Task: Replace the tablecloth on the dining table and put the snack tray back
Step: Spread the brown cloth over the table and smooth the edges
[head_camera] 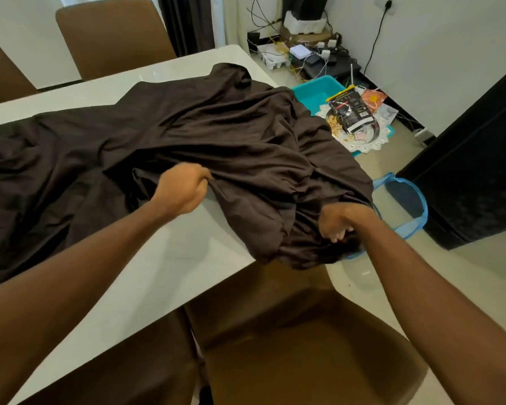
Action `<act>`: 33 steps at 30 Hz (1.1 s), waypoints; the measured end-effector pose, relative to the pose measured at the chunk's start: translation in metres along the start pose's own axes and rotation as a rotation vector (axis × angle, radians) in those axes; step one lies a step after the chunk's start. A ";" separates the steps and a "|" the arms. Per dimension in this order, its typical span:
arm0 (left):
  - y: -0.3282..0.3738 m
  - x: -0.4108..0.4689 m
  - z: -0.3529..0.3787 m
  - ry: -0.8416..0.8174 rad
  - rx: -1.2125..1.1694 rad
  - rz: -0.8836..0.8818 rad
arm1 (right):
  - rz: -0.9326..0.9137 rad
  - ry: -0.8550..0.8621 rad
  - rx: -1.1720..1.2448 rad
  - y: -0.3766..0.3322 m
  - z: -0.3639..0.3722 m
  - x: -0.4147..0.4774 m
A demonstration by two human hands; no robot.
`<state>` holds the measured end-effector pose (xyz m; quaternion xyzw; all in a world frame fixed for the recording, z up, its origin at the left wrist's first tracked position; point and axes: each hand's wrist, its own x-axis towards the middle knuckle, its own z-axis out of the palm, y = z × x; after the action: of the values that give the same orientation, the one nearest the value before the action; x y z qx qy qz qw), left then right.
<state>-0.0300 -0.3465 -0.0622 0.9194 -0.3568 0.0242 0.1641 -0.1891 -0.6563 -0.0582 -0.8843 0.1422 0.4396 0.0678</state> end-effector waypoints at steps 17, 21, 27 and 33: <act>-0.148 -0.224 -0.031 0.038 -0.002 -0.821 | -0.848 0.862 0.136 -0.330 -0.010 0.034; -0.216 -0.303 -0.041 -0.257 0.067 -0.926 | -0.817 0.905 -0.112 -0.422 0.005 0.034; -0.276 -0.326 -0.048 -0.073 0.384 -0.636 | -0.812 0.551 -0.436 -0.515 0.028 0.032; -0.348 -0.345 -0.087 0.168 0.377 -0.428 | -0.875 0.547 -0.111 -0.573 0.069 0.018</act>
<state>-0.0490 0.1457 -0.1347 0.9827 -0.1294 0.1308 0.0209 -0.0526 -0.0983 -0.1175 -0.9457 -0.2521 0.1300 0.1586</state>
